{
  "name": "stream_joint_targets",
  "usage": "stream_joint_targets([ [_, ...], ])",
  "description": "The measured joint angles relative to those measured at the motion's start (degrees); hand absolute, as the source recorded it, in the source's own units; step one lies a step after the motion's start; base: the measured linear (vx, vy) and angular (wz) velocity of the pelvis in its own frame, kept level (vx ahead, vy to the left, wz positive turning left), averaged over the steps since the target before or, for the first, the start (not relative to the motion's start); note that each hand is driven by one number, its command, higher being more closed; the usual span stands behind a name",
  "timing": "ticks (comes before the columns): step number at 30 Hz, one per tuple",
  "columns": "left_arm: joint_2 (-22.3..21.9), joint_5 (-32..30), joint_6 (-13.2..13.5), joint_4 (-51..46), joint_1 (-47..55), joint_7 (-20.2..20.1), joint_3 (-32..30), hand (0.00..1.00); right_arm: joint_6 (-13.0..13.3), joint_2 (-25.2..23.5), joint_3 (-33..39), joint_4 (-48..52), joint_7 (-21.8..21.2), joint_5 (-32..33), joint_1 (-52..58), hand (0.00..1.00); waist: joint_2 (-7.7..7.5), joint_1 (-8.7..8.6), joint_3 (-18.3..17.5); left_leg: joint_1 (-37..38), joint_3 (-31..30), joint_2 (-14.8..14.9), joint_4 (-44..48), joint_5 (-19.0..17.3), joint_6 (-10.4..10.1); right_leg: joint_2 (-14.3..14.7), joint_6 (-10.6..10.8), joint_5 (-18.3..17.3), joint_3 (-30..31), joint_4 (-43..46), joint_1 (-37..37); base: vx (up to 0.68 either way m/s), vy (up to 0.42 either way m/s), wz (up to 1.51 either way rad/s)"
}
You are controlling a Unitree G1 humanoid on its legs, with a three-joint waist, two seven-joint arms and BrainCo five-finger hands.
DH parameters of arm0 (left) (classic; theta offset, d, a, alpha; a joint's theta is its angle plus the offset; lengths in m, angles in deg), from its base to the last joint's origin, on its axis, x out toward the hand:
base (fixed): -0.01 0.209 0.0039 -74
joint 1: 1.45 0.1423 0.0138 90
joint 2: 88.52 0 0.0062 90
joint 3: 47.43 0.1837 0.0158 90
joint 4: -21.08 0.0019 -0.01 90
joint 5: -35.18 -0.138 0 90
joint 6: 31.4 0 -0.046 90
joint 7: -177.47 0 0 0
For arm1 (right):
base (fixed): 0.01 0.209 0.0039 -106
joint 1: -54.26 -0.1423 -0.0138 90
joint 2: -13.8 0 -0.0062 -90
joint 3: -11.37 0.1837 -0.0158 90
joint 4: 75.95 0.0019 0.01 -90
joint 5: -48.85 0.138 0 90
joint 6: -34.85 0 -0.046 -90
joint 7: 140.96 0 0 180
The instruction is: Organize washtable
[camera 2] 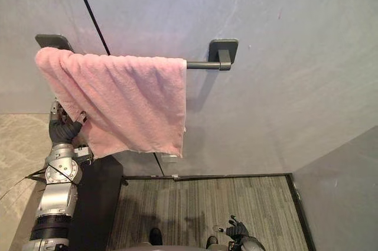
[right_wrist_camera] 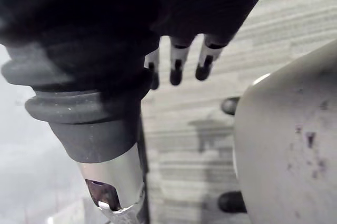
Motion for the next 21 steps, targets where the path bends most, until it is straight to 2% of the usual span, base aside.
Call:
stream_joint_targets([
  [4, 2.5, 5.0, 0.4, 2.5, -0.6, -1.1, 0.3, 0.00, 0.0, 0.0, 0.0, 0.0, -0.1, 0.0, 0.0, 0.00, -0.55, 0.20, 0.4, -0.1, 0.8, 0.0, 0.0, 0.0, 0.0, 0.0, 0.2, 0.3, 1.0, 0.0, -0.9, -0.04, 0.011, -0.11],
  [10, 4.8, 15.8, 2.0, 4.0, -0.6, -5.5, 1.2, 0.00, -0.1, 0.0, 0.0, 0.0, -1.0, 0.0, 0.1, 0.00, -0.88, 0.45, 0.6, -0.3, 1.1, -0.2, 0.0, -0.1, 0.0, -0.2, 0.4, 0.4, 1.6, -0.4, -1.1, -0.01, 0.005, -0.03],
  [16, 7.2, 18.9, 2.4, 5.7, -0.6, -9.1, 3.5, 0.00, -0.2, 0.2, 0.0, 0.1, -1.3, 0.0, 0.2, 0.00, -0.68, 1.37, 0.7, -0.3, 1.2, -0.2, 0.0, 0.0, 0.0, -0.1, 0.5, 0.5, 1.6, -0.4, -1.1, 0.00, 0.000, 0.00],
  [21, 7.6, 20.0, 2.4, 6.5, -0.6, -10.3, 5.5, 0.00, -0.2, 0.2, 0.0, 0.1, -1.4, 0.0, 0.3, 0.00, -0.66, 1.68, 0.7, -0.3, 1.2, -0.2, 0.0, 0.0, 0.1, -0.1, 0.5, 0.5, 1.6, -0.4, -1.0, 0.00, 0.000, 0.00],
])
